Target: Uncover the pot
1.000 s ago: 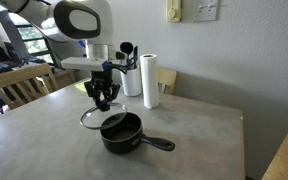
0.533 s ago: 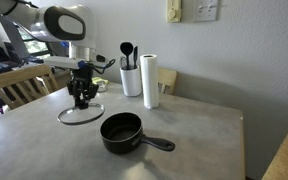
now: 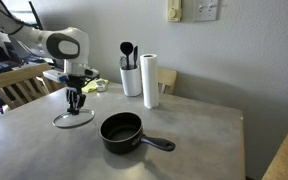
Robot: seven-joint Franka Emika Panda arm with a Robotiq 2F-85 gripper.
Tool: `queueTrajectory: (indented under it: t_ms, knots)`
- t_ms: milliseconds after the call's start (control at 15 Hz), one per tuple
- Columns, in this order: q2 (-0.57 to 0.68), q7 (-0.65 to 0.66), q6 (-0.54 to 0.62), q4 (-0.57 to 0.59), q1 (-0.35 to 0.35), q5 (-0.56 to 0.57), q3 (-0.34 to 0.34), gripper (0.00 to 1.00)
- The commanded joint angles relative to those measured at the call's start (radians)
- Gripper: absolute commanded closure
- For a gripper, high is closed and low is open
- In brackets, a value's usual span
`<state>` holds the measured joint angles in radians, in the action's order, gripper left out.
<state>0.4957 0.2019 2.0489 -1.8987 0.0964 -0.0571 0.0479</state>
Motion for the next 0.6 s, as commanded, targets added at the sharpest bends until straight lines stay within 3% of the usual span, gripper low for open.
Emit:
queueTrajectory:
  t_ms: [0,333,533]
  knots:
    - [0.080,0.168,0.085,0.062,0.049,-0.045,-0.007,0.85]
    - [0.135,0.361,0.213,0.101,0.115,-0.056,-0.023,0.85]
    - [0.144,0.439,0.218,0.113,0.129,-0.052,-0.030,0.85]
